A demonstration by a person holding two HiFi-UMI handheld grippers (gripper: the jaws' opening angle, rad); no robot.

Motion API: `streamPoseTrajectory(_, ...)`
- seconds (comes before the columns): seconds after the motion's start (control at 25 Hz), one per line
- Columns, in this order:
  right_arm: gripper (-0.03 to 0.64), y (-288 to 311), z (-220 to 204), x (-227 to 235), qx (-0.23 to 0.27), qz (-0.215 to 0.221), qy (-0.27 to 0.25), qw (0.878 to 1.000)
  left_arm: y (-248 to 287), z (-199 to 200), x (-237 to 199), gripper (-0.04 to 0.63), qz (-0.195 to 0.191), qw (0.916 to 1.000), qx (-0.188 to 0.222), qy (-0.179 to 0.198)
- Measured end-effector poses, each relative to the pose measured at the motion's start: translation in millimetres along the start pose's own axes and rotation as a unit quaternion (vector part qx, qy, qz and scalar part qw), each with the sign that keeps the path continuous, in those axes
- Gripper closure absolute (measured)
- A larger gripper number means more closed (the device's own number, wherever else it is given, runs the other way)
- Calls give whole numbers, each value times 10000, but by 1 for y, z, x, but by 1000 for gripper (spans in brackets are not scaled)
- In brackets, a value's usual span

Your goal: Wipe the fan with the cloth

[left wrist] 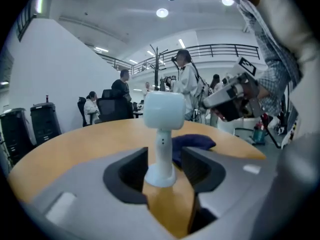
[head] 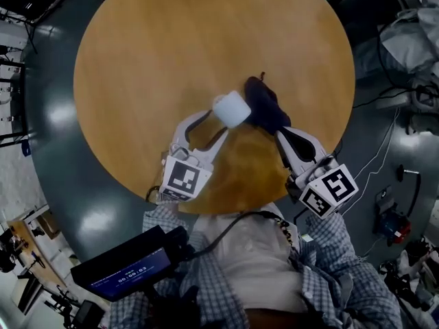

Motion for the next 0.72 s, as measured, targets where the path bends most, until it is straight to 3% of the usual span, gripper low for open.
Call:
streamPoseTrajectory(0.2, 614, 9, -8, 14, -199, -50, -14, 9998, 23, -5, -4, 393, -143, 9998, 53, -116)
streamPoseTrajectory(0.36, 614, 15, -9, 33, -277, -224, 33, 9994, 39, 1, -5, 393, -106, 9986, 369, -377)
streamPoseTrajectory(0.52, 614, 29, -4, 41, -521, -320, -603, 9963, 39, 12, -5, 460, -77, 9974, 496, -510)
streamPoseTrajectory(0.6, 612, 40, -3, 46, -642, -347, -812, 9940, 38, 17, -4, 458, -105, 9976, 510, -465)
streamPoseTrajectory(0.72, 556, 62, -7, 53, -913, -260, -1079, 9896, 36, 19, -4, 457, -121, 9985, 448, -279)
Point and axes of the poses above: the fingertips, and each gripper's own axes: y forward along the fingers, x to its right, z out of its top, the point moved 8 cm from there along -y, backward along the fingers, and after that the axes turned 4 degrees about x, right-handed, at the moved point
